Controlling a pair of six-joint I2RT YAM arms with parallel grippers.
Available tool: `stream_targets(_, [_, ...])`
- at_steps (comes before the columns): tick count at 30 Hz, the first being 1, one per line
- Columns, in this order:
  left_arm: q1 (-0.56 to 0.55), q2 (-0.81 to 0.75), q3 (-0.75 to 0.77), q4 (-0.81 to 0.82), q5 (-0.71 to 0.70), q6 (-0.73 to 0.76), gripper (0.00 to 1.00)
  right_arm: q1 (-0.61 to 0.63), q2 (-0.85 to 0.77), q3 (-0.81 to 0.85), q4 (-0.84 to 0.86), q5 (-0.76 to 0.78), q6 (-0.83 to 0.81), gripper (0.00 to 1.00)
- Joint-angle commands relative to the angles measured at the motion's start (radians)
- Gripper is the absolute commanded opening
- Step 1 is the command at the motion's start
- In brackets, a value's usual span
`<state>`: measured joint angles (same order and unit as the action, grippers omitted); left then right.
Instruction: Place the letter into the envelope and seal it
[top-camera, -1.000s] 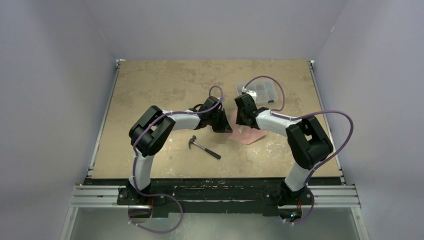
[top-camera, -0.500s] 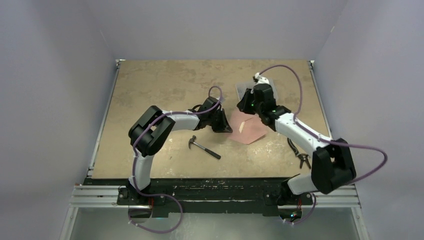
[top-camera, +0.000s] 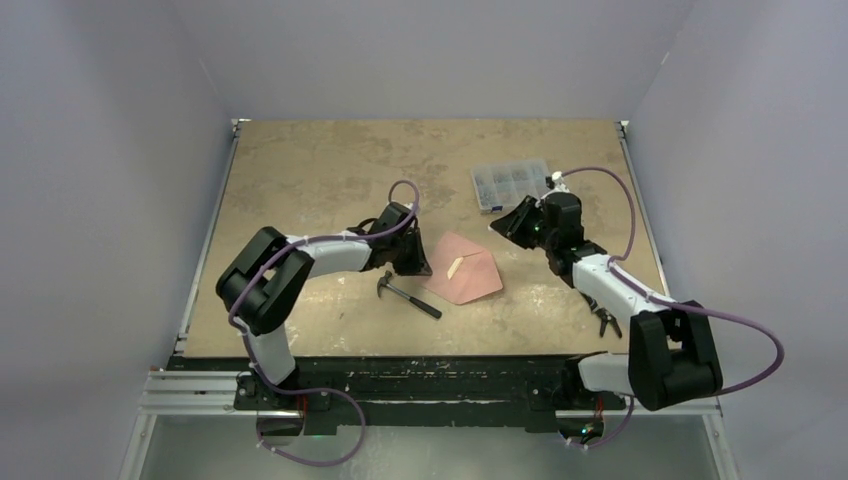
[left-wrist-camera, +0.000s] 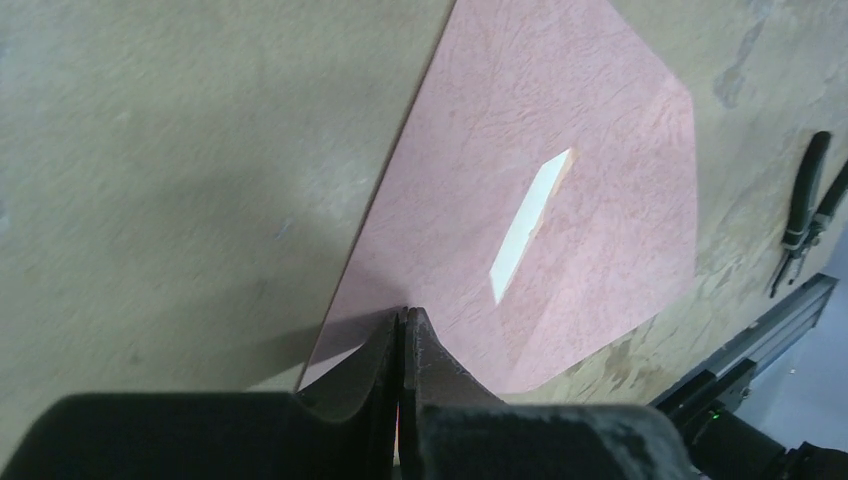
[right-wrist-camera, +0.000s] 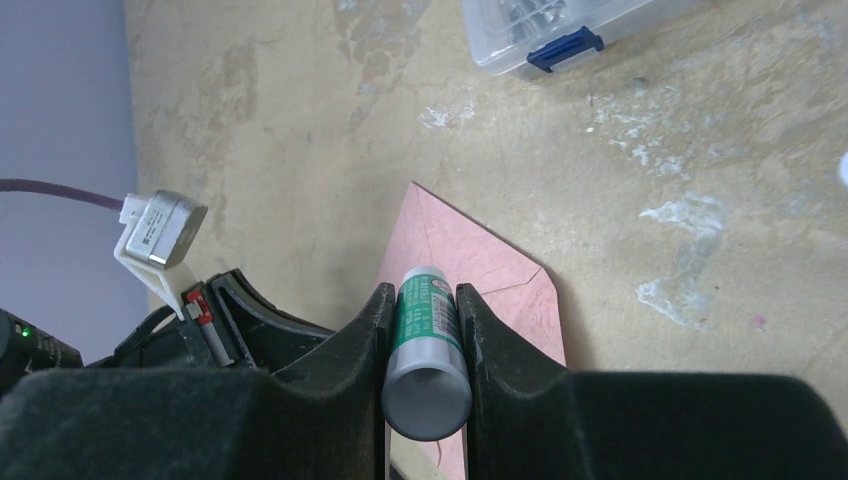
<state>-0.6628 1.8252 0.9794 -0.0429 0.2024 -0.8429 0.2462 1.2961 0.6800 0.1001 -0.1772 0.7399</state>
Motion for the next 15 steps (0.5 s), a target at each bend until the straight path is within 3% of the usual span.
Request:
stream_targets(1, [0.027,-0.107,-0.033,-0.076,-0.042,0.072,0.0,-0.042,0.016,-0.047,0.159,-0.094,0.083,0.0])
stream_targets(11, [0.071,-0.161,0.009,-0.048,0.08,0.112,0.17,-0.164,0.251,0.04,0.138,-0.222,-0.017,0.0])
stream_targets(15, [0.085,-0.152,0.023,-0.049,0.116,0.122,0.18,-0.181,0.303,0.046,0.177,-0.275,-0.024,0.01])
